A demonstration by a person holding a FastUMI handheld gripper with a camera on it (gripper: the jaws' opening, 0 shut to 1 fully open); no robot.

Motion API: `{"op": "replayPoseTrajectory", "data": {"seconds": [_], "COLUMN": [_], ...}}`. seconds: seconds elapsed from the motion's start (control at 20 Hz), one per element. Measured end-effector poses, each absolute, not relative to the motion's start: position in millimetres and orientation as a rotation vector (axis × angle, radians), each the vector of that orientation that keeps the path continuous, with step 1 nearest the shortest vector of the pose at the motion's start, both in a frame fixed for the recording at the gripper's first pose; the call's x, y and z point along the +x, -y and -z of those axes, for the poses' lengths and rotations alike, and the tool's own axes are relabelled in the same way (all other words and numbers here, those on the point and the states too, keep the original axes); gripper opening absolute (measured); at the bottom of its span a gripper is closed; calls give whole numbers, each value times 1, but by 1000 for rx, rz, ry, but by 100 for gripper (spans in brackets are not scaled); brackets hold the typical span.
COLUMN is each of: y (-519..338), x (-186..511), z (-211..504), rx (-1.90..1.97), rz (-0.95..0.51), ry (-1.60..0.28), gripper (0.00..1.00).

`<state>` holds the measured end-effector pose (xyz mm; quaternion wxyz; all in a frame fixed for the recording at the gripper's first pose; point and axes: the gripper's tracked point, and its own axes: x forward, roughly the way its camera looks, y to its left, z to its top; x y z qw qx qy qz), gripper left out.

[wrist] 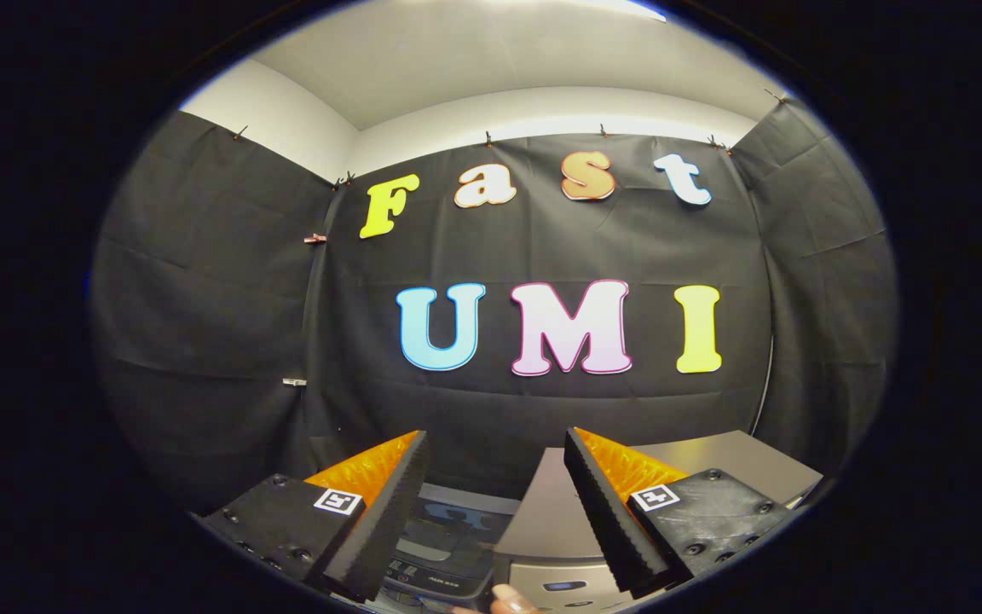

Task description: Put the clothes into the washing machine and then close the washing machine lid.

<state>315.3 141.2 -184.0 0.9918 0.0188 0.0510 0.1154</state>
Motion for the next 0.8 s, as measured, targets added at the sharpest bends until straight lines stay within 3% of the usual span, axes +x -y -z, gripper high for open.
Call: {"op": "replayPoseTrajectory", "data": {"seconds": [0.8], "y": [-46], "x": [243], "z": [141], "rx": [44], "rz": [-92], "ry": [12], "gripper": [98]}}
